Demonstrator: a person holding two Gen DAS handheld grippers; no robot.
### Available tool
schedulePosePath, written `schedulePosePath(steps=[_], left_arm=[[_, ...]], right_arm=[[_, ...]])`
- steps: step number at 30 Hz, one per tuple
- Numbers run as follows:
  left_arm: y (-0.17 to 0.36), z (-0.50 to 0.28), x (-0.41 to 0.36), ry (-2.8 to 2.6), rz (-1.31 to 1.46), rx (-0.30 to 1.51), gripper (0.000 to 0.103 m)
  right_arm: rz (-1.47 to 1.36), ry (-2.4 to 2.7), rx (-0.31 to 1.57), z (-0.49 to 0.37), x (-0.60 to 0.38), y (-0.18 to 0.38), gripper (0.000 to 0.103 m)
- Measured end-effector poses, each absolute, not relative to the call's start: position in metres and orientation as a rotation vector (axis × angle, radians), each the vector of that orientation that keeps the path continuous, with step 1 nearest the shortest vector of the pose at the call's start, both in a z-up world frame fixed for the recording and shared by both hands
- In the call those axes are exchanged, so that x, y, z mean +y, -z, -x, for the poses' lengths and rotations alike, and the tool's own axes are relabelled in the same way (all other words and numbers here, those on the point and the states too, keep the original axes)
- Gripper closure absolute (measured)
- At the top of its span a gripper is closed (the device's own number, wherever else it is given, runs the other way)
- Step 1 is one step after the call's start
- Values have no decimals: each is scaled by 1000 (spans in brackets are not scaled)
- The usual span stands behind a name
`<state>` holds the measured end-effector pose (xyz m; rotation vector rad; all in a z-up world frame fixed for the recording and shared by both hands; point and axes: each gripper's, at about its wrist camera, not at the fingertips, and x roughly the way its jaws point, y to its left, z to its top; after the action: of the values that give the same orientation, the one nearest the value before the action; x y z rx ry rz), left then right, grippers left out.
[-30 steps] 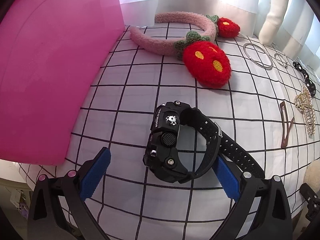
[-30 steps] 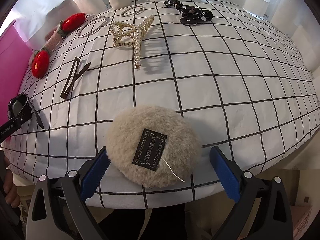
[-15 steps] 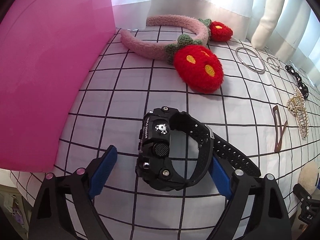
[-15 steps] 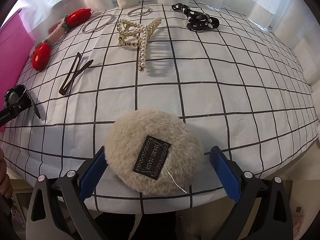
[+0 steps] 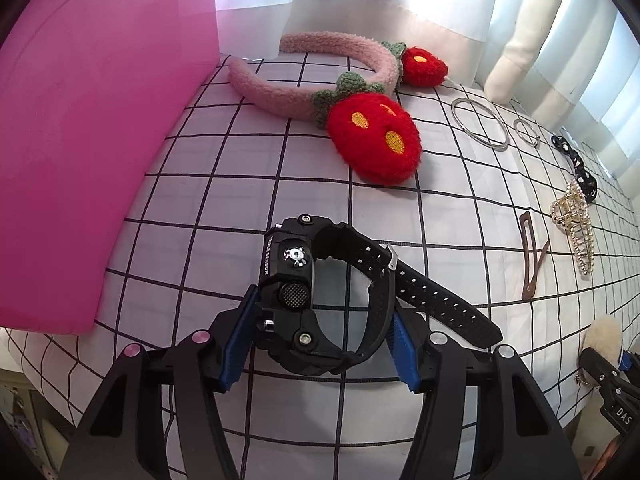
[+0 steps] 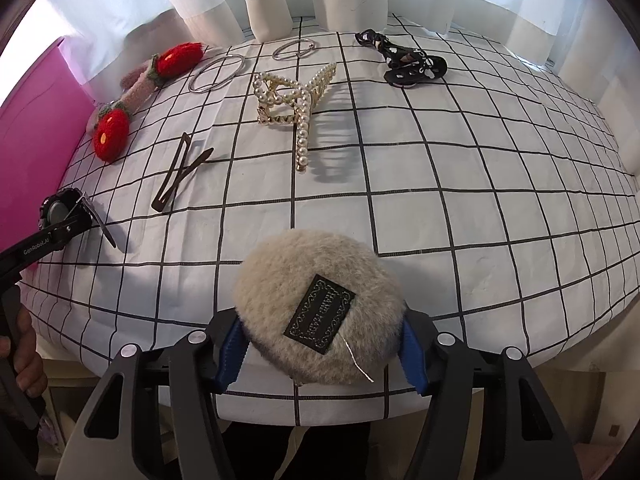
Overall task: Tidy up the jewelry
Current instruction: 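Carry the watch and the beige pad over the pink tub with both tools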
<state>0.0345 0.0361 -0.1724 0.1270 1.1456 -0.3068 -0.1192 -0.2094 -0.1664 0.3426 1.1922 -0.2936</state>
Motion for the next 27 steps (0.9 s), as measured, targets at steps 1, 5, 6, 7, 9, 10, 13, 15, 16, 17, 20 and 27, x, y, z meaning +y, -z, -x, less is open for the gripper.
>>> schedulePosePath(steps=[1, 5, 6, 7, 9, 10, 13, 15, 16, 17, 20, 27], left_arm=[[172, -34, 37, 305, -124, 1148, 46], [161, -29, 38, 312, -113, 1137, 46], [157, -28, 37, 316, -110, 1130, 46], [151, -26, 36, 318, -108, 1121, 46], [138, -25, 35, 323, -99, 1102, 46], [131, -23, 35, 326, -92, 1091, 46], [107, -20, 34, 332, -77, 1051, 46], [89, -18, 33, 337, -61, 1022, 46], [79, -17, 34, 339, -53, 1005, 46], [70, -15, 35, 338, -46, 986, 46], [42, -15, 38, 335, -18, 934, 46], [-13, -23, 62, 283, 44, 826, 46]], right_arm=[[-334, 285, 1182, 118, -208, 163, 42], [-330, 247, 1156, 113, -205, 150, 42], [-332, 237, 1150, 111, -204, 147, 42], [-331, 228, 1144, 109, -203, 143, 42], [-323, 212, 1127, 107, -202, 134, 42], [-320, 206, 1117, 105, -203, 128, 42], [-309, 183, 1077, 96, -204, 107, 42], [-297, 164, 1051, 87, -204, 93, 42], [-288, 152, 1037, 82, -203, 86, 42], [-279, 138, 1022, 77, -201, 78, 42], [-249, 91, 974, 61, -194, 53, 42], [-178, -44, 852, 15, -166, -5, 42]])
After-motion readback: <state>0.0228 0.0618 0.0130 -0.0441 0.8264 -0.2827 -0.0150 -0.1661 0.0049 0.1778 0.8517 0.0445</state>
